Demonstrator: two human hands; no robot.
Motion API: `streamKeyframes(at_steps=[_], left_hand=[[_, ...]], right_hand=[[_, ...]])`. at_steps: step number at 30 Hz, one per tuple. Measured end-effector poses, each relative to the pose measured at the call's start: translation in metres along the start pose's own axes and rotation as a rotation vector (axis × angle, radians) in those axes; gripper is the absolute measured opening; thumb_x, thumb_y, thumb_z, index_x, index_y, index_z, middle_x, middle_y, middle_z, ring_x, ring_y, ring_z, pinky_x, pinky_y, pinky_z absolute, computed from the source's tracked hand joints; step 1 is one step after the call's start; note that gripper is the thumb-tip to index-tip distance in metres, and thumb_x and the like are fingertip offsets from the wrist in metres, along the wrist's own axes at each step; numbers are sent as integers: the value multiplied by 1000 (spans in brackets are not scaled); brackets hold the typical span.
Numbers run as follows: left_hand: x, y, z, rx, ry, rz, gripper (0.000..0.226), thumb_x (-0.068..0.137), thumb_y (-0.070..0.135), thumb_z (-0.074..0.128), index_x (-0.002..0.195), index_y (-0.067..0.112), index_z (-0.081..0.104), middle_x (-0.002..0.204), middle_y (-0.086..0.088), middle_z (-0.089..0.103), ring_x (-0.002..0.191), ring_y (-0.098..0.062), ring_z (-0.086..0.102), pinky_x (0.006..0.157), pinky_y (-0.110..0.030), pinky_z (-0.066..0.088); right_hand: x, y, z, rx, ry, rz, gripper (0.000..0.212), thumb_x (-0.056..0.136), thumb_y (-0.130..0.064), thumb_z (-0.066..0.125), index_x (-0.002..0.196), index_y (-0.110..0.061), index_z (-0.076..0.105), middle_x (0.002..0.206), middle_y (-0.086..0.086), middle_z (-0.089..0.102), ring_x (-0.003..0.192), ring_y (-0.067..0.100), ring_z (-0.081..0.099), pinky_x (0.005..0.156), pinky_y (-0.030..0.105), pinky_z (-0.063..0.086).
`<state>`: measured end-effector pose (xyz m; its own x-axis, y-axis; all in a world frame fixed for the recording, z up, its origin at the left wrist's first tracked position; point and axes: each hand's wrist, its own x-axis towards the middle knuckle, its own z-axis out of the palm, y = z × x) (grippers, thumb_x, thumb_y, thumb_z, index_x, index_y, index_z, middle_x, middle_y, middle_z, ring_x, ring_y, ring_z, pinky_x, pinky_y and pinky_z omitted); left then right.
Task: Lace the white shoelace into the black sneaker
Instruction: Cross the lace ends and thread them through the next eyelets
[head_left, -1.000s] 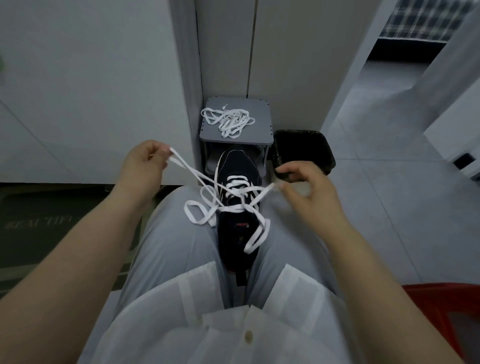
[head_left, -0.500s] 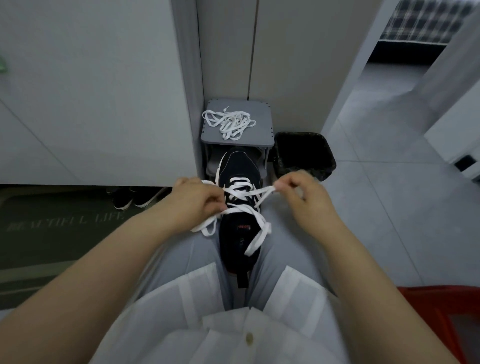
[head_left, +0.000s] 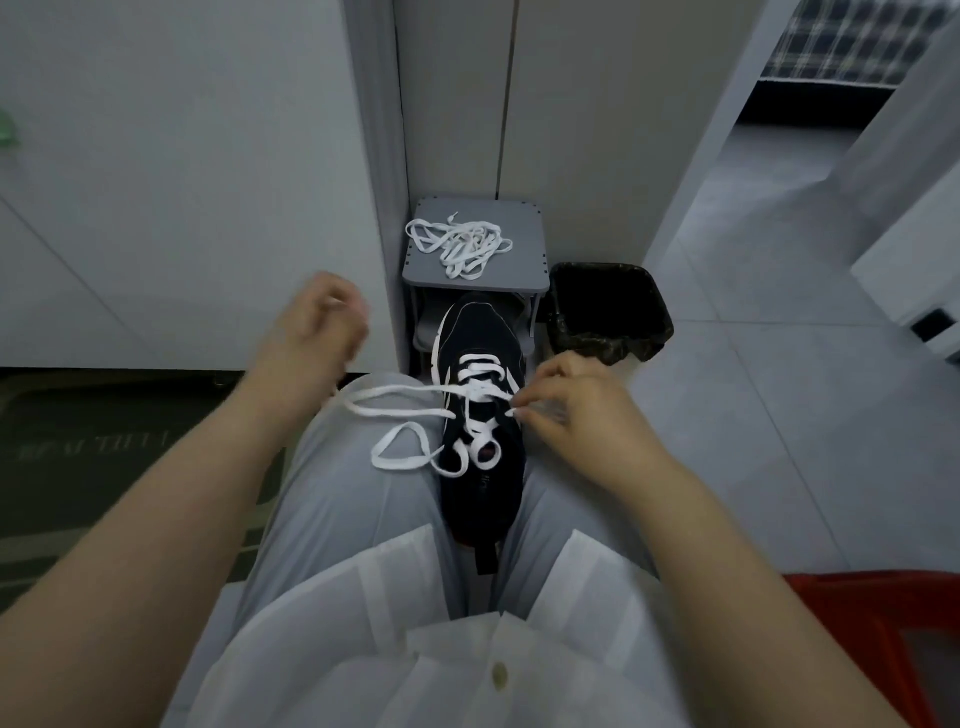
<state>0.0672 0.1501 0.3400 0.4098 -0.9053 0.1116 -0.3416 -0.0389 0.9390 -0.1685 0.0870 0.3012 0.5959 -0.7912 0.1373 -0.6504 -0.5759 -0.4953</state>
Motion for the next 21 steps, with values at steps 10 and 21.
streamKeyframes(at_steps=[10,21], left_hand=[[-8,-22,22,603,-304,222,13,85,27,64,84,15,68,99,-4,57,97,-22,47,85,-25,32],[-8,20,3,-624,363,-109,24,94,6,36,72,16,41,56,2,52,48,-10,46,49,-21,41]], right_hand=[[1,-15,-26,928,306,230,20,97,-8,43,84,-16,56,88,-3,70,79,0,63,72,11,46],[-4,-11,-9,72,-15,46,9,86,-25,62,90,-27,70,81,-4,59,72,10,54,67,27,45]])
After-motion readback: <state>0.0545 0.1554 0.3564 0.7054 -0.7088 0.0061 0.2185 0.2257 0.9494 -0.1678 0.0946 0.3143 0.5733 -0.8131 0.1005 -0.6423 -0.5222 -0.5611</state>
